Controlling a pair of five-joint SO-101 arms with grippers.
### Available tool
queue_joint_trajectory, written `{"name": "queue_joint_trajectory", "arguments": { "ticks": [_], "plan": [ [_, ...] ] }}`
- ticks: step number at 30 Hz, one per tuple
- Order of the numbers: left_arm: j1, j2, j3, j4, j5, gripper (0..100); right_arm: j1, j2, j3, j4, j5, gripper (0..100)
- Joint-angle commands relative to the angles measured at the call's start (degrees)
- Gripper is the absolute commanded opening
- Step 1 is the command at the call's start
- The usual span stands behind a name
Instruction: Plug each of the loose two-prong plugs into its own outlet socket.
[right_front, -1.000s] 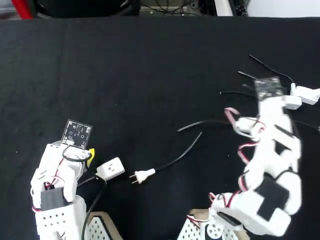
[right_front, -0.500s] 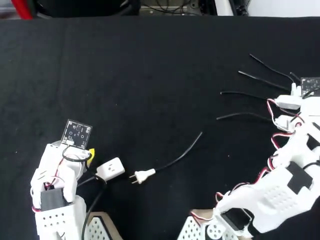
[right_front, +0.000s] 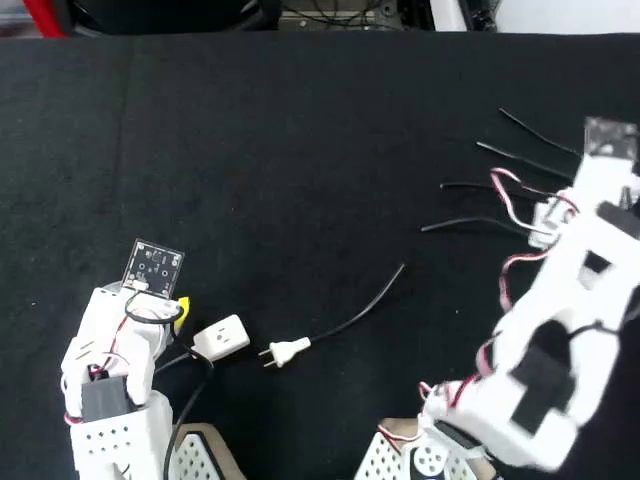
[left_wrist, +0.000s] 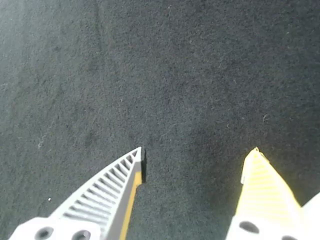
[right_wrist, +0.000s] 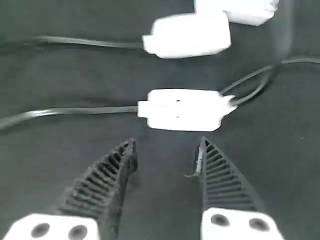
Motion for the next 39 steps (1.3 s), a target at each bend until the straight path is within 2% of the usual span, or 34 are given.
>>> {"name": "queue_joint_trajectory", "arguments": {
  "ticks": [1,5,10,14,18,22,26,29,34,39],
  "plan": [
    [-0.40,-0.53,0.92,0.26,0.18,31,-5.80,-13.41,-1.10,9.41,-6.68,18.5],
    [-0.31,-0.53,0.92,0.26,0.18,31,-12.75,-21.93,-0.92,20.13,-10.90,18.7],
    [-0.40,-0.53,0.92,0.18,0.18,31,-25.76,-24.66,0.04,32.70,-17.58,18.5],
    [-0.40,-0.53,0.92,0.18,0.18,31,-36.75,-24.66,7.16,31.38,-24.35,18.5],
    [-0.40,-0.53,0.92,0.18,0.18,31,-43.43,-24.57,19.91,19.25,-28.92,18.5],
    [-0.40,-0.53,0.92,0.18,0.18,31,-44.13,-24.57,31.78,4.66,-33.05,18.4],
    [-0.22,-0.53,0.92,0.09,0.09,31,-44.04,-24.57,39.34,-4.22,-35.78,18.4],
    [-0.22,-0.53,0.92,0.09,0.09,31,-43.96,-24.57,41.89,-6.86,-37.27,16.9],
    [-0.13,-0.53,0.92,0.09,0.09,31,-43.87,-24.57,42.15,-8.88,-37.54,0.9],
    [-0.04,-0.44,0.92,0.09,0.09,31,-40.18,-24.57,41.19,-8.53,-37.54,1.1]
  ]
}}
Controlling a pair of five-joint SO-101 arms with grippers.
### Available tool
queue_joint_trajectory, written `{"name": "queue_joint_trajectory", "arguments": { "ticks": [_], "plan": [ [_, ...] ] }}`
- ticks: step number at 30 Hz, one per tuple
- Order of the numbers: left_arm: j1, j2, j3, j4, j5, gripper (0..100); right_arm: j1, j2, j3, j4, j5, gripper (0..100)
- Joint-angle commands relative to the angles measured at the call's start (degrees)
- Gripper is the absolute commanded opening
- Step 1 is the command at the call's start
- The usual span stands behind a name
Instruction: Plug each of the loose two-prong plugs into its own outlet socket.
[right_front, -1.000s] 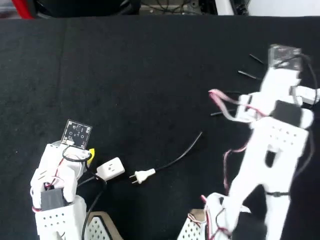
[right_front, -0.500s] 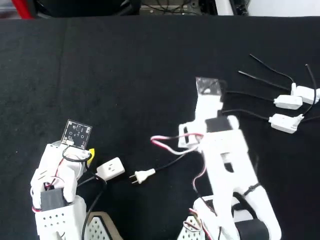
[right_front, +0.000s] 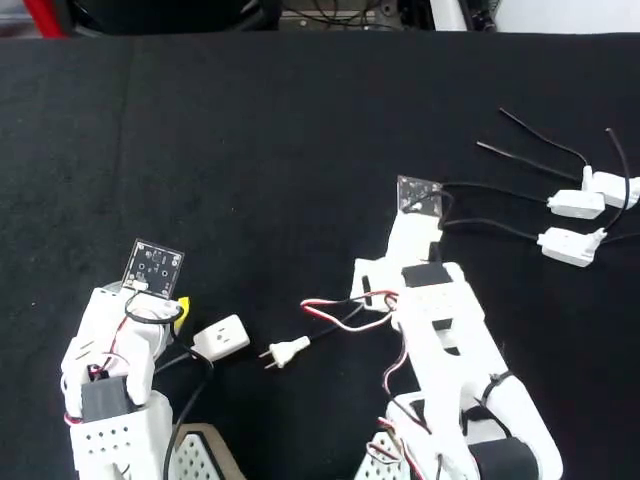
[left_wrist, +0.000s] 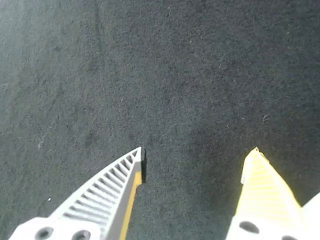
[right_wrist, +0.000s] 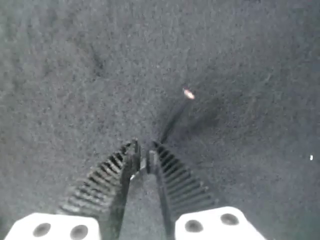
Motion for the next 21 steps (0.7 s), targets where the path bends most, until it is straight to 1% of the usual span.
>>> {"name": "queue_joint_trajectory", "arguments": {
  "ticks": [1,3,5,8,10,13,15,18,21],
  "plan": [
    [-0.04,-0.44,0.92,0.09,0.09,31,4.31,-1.19,-1.54,-0.62,-0.62,1.1],
    [-0.04,-0.44,0.92,0.09,0.09,31,6.42,-1.19,-2.77,-0.53,-0.35,1.1],
    [-0.04,-0.44,0.92,0.09,0.09,31,6.68,-1.10,-3.47,-0.44,-0.26,1.1],
    [-0.04,-0.44,0.92,0.18,-0.97,31,6.24,-1.10,-4.44,2.73,-0.26,1.3],
    [-0.04,-0.35,0.92,0.26,-2.37,31,5.71,-1.19,-4.88,3.52,-0.26,1.5],
    [-0.04,-0.26,0.92,0.26,-2.46,31,3.87,-1.19,-4.88,3.34,-0.26,1.5],
    [-0.04,-0.26,0.92,0.26,-2.46,31,2.02,-1.10,-4.35,1.32,-0.26,1.6],
    [-0.04,-0.26,0.92,0.26,-2.46,31,0.26,-0.22,-3.12,-2.55,-0.62,6.3],
    [-0.04,-0.26,0.92,0.26,-2.46,31,0.35,2.07,-3.38,-3.08,-0.44,9.9]
  ]
}}
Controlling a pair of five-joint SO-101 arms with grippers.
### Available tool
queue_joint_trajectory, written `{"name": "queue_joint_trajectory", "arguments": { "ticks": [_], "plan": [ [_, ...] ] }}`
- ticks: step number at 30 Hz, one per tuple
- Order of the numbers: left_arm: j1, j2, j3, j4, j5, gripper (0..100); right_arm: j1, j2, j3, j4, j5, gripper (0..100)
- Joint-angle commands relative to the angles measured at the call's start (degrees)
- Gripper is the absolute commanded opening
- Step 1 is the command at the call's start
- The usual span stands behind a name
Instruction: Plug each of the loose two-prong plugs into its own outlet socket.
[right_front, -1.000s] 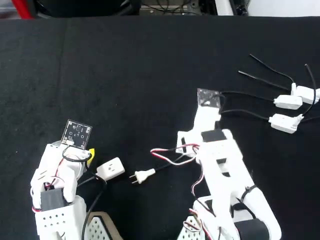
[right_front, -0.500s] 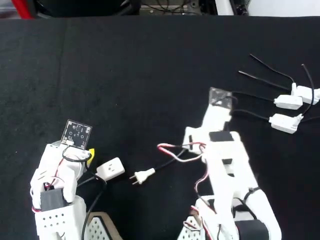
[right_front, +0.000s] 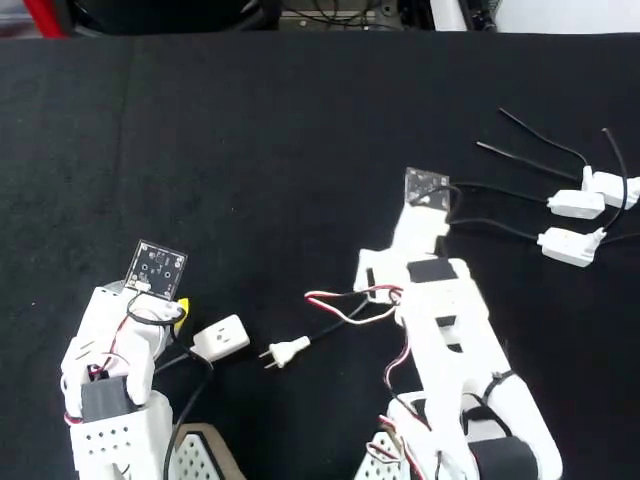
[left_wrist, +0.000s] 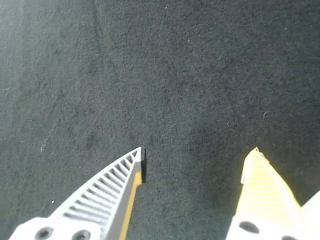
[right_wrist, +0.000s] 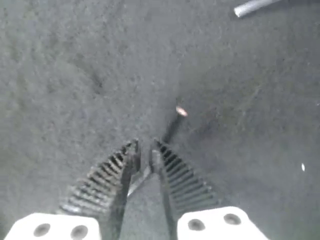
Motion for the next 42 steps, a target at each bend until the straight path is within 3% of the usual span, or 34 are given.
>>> {"name": "queue_joint_trajectory", "arguments": {
  "ticks": [1,15,23,33,42],
  "plan": [
    [-0.04,-0.26,0.92,0.26,-0.70,31,-0.44,2.07,-1.71,-1.32,-0.35,10.0],
    [-0.04,-0.26,0.92,0.26,-0.79,31,2.73,3.82,-4.26,4.84,-0.53,10.0],
    [-0.04,-0.26,0.92,0.26,-0.79,31,2.73,3.82,-0.92,-4.92,-0.70,1.2],
    [-0.04,-0.26,0.92,0.26,-0.88,31,3.08,3.82,-2.77,-6.24,-0.53,1.2],
    [-0.04,-0.26,0.92,0.26,-0.88,31,2.99,6.81,-12.97,-16.88,1.23,1.2]
  ]
}}
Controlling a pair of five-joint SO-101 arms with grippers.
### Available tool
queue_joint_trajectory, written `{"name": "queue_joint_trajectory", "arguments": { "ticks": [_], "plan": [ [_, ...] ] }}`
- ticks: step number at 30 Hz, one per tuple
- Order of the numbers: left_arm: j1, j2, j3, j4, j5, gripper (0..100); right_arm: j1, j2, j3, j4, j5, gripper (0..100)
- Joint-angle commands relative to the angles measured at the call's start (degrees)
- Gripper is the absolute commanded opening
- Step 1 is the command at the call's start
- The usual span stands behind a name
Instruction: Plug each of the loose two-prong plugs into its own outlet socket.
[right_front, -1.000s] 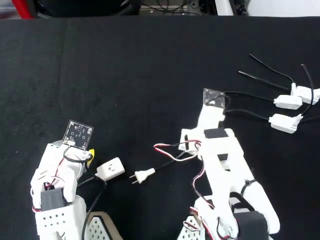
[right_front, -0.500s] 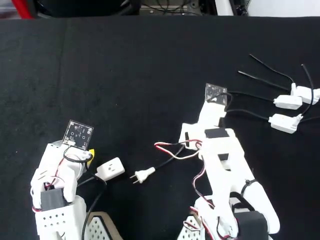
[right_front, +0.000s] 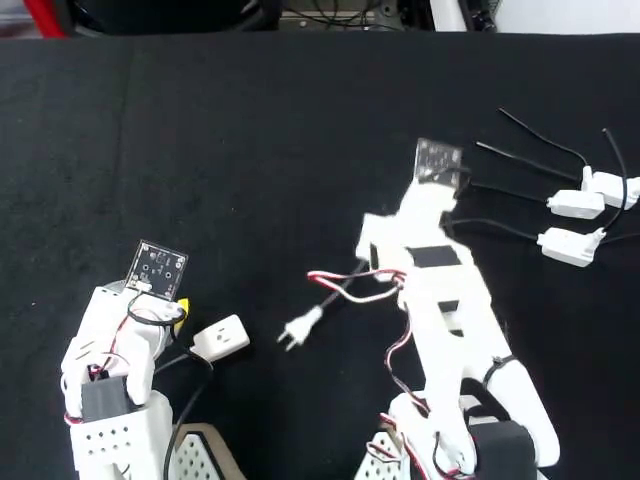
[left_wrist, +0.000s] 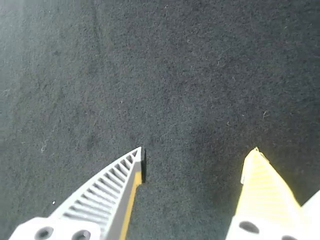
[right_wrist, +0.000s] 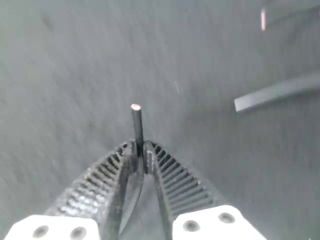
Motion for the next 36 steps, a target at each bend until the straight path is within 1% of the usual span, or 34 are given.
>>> {"name": "queue_joint_trajectory", "arguments": {
  "ticks": [1,5,9,13,15,17,19,21,23,25,29,33,36],
  "plan": [
    [-0.04,-0.26,0.92,0.26,-0.35,31,0.88,3.74,-8.13,-3.60,2.11,1.2],
    [-0.13,-0.26,0.92,0.26,-0.35,31,0.88,14.29,-17.45,-2.81,3.52,1.5],
    [-0.22,-0.26,0.92,0.26,-0.35,31,0.44,22.55,-25.80,3.60,3.60,2.6],
    [-0.22,-0.26,0.92,0.26,-0.35,31,0.44,25.45,-32.22,8.26,7.21,17.3],
    [-0.13,-0.26,0.92,0.26,-0.35,31,-0.97,24.84,-34.51,11.60,7.82,20.6],
    [-0.13,-0.26,0.92,0.26,-0.35,31,-2.64,23.16,-36.44,17.93,7.12,17.8],
    [-0.13,-0.26,0.92,0.26,-0.35,31,-5.27,20.79,-37.67,24.26,5.19,12.3],
    [-0.22,-0.26,0.92,0.26,-0.35,31,-7.65,18.95,-37.58,28.66,3.69,8.7],
    [-0.22,-0.26,0.92,0.26,-0.35,31,-10.55,17.89,-36.18,31.65,2.02,9.0],
    [-0.22,-0.26,0.92,0.26,-0.35,31,-13.63,17.63,-33.80,33.93,-1.23,10.5],
    [-0.22,-0.26,0.92,0.26,-0.35,31,-17.32,17.63,-27.03,33.14,-5.54,14.2],
    [-0.13,-0.26,0.92,0.26,-0.35,31,-21.71,17.80,-20.44,27.78,-7.12,14.5],
    [-0.04,-0.26,0.92,0.26,-0.35,31,-24.18,17.80,-16.92,23.03,-10.64,14.7]
  ]
}}
